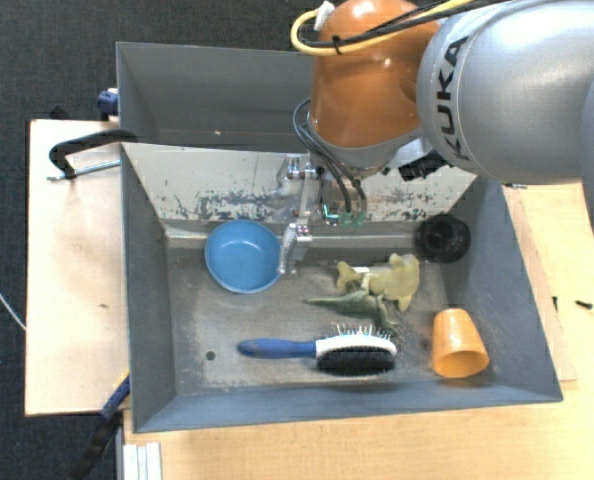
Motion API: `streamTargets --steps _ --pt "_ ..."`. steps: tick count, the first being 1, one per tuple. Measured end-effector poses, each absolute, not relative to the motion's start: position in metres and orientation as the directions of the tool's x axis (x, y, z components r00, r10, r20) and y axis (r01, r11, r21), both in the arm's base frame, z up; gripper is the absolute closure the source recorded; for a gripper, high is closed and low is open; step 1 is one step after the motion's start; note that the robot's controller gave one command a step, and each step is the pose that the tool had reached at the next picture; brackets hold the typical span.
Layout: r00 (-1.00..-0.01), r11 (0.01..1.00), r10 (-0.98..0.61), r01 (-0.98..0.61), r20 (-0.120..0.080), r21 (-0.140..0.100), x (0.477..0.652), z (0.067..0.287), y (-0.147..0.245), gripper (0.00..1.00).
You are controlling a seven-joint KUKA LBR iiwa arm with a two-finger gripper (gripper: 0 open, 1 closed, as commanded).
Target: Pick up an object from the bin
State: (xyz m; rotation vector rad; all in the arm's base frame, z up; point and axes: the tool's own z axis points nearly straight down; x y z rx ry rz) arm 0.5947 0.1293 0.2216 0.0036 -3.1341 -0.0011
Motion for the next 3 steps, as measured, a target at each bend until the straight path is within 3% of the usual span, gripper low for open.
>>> streamTargets --steps 1,2,3 --pt "-0.938 0.938 -0.346 -0.346 -0.026 -0.003 0.555 0.09 0.123 0.0" --pt "-0.938 0.938 -0.347 -0.347 -0.014 -0.001 0.552 0.085 0.122 1.0" --pt "-0.478 0.478 -0.878 -0.878 -0.009 -0.006 0.569 0.115 0.137 1.0"
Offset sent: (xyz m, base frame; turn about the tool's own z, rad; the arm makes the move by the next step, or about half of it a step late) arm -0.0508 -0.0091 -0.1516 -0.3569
